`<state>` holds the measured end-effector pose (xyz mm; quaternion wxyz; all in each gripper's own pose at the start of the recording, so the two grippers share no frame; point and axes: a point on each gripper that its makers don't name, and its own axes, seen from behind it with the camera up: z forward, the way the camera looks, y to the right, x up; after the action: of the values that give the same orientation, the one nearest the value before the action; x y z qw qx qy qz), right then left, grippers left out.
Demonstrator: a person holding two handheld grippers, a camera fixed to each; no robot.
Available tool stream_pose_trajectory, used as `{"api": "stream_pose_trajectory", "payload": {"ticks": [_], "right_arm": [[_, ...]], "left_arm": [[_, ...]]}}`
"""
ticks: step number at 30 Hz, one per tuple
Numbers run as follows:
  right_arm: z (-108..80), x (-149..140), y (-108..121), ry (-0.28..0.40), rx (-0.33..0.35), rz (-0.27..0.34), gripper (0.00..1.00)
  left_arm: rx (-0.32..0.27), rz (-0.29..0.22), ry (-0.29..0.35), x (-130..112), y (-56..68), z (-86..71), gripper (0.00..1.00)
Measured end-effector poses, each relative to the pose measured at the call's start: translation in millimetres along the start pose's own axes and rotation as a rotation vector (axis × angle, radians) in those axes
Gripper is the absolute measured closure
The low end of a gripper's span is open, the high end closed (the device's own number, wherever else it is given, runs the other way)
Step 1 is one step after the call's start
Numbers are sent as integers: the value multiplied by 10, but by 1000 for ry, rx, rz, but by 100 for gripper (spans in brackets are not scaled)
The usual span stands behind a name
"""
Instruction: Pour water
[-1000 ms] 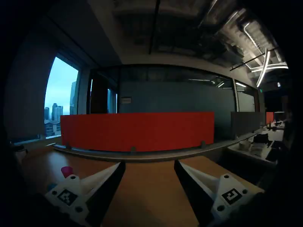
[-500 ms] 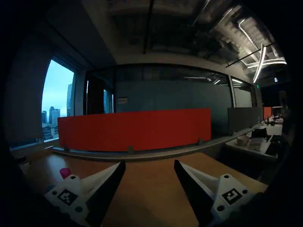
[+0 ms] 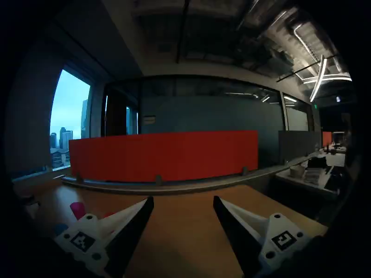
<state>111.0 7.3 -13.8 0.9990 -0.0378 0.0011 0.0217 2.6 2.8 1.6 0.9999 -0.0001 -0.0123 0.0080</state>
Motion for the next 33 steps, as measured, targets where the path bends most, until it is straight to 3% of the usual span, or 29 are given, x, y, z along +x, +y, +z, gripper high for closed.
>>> {"api": "stream_pose_trajectory", "payload": {"ticks": [9, 33], "right_arm": [[12, 5, -34, 0, 2, -1, 1], [12, 114, -71, 33, 5, -26, 1]], "left_arm": [[-6, -23, 0, -44, -34, 20, 14], [-8, -16, 25, -33, -23, -4, 14]]}}
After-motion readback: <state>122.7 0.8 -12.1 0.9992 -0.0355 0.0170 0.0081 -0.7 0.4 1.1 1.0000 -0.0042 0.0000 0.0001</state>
